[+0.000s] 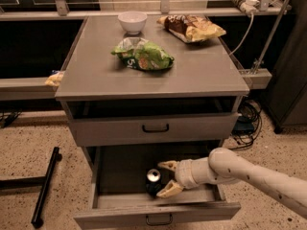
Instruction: Pick pepsi can from middle drawer and place on counter
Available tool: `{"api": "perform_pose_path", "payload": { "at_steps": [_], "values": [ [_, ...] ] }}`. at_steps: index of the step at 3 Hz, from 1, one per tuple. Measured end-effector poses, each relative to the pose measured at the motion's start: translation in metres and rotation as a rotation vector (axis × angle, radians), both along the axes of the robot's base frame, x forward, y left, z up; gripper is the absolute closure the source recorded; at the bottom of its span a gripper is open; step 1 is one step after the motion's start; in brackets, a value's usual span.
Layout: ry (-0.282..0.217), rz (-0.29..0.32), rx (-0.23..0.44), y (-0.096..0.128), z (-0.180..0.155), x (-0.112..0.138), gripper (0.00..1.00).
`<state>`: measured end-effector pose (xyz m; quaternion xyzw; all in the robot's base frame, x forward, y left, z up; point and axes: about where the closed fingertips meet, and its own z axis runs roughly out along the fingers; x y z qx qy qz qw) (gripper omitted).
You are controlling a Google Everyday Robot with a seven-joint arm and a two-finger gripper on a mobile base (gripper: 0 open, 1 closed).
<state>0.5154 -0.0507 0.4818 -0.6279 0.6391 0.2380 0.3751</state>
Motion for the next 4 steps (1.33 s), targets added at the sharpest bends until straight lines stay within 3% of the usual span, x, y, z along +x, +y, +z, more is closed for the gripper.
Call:
{"api": "perform_pose_path", "payload": {
  "at_steps": [2,4],
  "values": [
    [-0.028,0.024,0.044,0.011,-0.013,0.023,0.18],
    [-0.006,0.023,0.079,0.019,-0.043,0.041,0.20]
  ]
}}
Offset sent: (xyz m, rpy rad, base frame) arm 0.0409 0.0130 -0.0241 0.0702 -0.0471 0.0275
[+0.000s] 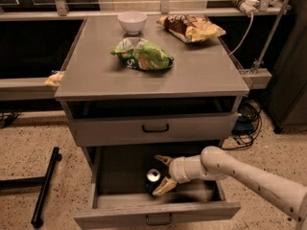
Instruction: Pick pepsi can from middle drawer and place on counter
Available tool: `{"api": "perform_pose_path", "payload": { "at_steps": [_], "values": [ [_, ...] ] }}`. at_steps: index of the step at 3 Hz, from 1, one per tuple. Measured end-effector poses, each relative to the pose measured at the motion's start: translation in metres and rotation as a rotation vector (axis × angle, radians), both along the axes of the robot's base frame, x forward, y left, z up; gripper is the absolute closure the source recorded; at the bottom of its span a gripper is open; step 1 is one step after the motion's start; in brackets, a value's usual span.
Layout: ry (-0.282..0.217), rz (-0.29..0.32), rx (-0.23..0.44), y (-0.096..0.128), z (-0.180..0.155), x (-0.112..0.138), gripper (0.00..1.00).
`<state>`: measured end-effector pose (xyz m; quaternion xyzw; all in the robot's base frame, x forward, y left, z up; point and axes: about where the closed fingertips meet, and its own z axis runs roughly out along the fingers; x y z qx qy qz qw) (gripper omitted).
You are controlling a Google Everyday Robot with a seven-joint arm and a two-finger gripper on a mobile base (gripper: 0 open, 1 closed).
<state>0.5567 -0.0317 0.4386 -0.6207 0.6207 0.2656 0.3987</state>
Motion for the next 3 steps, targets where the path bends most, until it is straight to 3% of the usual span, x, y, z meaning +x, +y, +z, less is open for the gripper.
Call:
{"api": "perform_pose_path", "payload": {
  "at_steps": [3],
  "values": [
    [0.056,-0.021,0.039,0.0043,-0.0170,-0.0113,0.85]
  ]
}}
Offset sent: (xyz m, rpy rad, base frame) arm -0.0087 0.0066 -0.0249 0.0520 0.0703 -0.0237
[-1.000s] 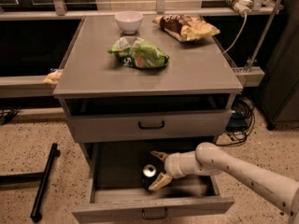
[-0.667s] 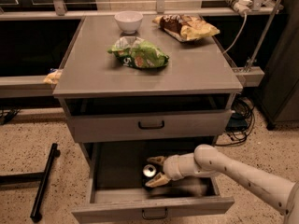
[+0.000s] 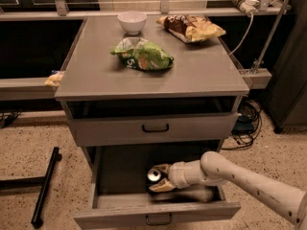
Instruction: Pick pepsi can from middle drawer and place on counter
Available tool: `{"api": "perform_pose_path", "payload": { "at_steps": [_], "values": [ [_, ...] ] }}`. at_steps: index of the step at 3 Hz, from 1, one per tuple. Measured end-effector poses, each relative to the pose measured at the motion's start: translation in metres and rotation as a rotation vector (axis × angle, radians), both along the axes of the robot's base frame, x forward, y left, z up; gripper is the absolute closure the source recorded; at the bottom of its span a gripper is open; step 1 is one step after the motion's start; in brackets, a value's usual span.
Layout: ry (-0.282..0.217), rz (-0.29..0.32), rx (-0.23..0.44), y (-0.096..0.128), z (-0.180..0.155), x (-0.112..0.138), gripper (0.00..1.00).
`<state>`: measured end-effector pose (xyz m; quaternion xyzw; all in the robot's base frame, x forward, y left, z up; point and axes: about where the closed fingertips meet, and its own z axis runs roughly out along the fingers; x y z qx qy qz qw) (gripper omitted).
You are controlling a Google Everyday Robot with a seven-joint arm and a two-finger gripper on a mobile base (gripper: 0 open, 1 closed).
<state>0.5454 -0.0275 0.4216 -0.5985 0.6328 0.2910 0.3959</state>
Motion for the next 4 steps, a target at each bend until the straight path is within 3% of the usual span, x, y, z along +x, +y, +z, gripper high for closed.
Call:
{"api": "perform_pose_path", "payload": {
  "at_steps": [1,2,3,4],
  "values": [
    [0.013,-0.016,-0.021,-0.018,0.002,-0.012,1.00],
    [0.031,-0.025,-0.075,-0.048,0.016,-0.021,1.00],
    [0.020,-0.034,-0.143,-0.082,0.057,-0.020,1.00],
    [-0.013,-0.036,-0.211,-0.105,0.125,-0.007,1.00]
  ]
}}
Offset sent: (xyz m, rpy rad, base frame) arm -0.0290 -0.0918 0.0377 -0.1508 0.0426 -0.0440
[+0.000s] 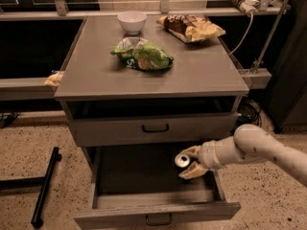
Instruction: Pick pepsi can from middle drawer and place on counter
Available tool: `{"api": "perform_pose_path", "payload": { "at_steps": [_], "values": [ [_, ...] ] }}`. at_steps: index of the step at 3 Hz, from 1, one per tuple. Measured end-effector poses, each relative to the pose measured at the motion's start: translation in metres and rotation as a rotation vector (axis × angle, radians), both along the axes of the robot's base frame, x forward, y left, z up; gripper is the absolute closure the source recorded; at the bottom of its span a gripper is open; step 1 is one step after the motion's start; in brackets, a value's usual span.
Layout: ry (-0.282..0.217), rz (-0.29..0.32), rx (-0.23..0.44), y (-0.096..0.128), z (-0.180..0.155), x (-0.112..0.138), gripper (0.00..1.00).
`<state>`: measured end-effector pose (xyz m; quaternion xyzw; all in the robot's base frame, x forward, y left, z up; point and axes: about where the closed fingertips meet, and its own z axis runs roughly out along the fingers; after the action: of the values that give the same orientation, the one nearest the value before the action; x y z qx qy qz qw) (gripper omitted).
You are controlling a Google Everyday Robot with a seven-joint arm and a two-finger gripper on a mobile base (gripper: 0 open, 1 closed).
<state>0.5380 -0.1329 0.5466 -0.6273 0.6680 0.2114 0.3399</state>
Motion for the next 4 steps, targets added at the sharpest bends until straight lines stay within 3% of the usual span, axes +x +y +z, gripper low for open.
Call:
{"api": "perform_pose_path", "payload": {
  "at_steps": [1,2,3,4],
  "values": [
    [-0.071,0.014,-0.057,-0.005,0.100,0.010,1.00],
    [-0.070,0.014,-0.056,-0.005,0.099,0.010,1.00],
    [-0.087,0.007,-0.008,-0.006,0.124,0.012,1.00],
    [-0.139,-0.023,0.043,-0.009,0.192,0.018,1.00]
  ]
}}
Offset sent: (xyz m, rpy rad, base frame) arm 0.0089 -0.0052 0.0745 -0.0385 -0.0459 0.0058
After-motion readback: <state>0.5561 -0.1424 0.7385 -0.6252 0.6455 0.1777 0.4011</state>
